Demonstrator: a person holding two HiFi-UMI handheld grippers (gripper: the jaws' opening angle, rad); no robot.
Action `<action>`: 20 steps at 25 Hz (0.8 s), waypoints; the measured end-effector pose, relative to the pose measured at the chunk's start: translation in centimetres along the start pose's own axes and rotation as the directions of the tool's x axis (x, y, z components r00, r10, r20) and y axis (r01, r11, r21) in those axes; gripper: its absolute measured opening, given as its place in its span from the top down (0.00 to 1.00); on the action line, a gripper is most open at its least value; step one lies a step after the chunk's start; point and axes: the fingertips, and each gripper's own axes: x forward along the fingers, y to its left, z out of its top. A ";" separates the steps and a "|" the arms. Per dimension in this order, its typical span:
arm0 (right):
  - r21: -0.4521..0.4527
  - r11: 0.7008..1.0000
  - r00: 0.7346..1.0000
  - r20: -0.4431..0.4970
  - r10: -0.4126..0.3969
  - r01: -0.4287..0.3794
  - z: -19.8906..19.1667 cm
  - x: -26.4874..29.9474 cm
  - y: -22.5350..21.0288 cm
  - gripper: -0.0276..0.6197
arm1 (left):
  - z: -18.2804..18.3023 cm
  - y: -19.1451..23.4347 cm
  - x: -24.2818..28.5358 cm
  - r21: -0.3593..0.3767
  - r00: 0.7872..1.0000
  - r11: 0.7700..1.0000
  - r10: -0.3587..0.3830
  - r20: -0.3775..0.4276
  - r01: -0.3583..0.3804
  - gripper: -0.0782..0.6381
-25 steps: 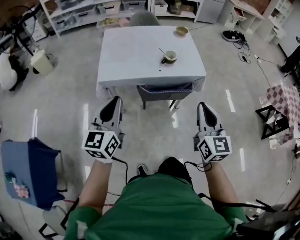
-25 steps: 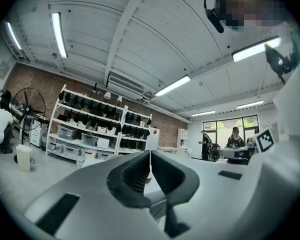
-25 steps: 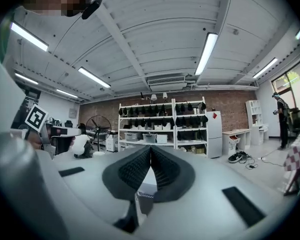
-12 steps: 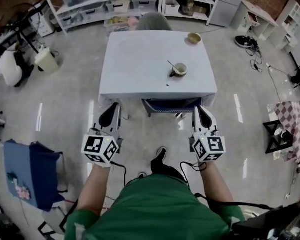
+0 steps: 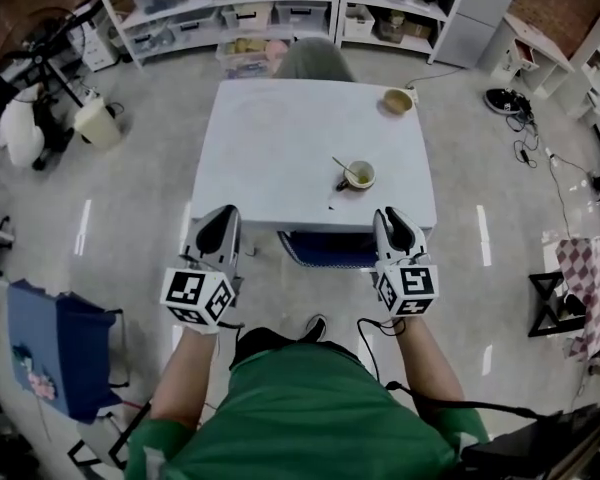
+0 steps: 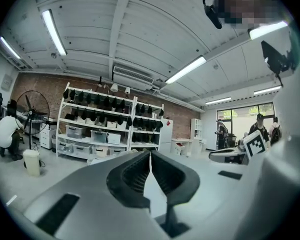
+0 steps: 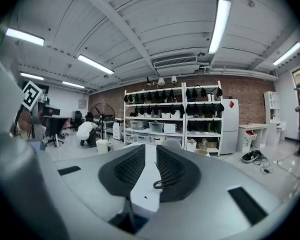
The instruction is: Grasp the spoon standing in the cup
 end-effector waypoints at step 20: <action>-0.243 0.962 0.945 -0.265 -0.191 0.126 -7.5 23.8 0.1 0.79 | -8.2 13.6 21.4 -0.078 0.935 0.960 -0.278 -0.218 0.268 0.86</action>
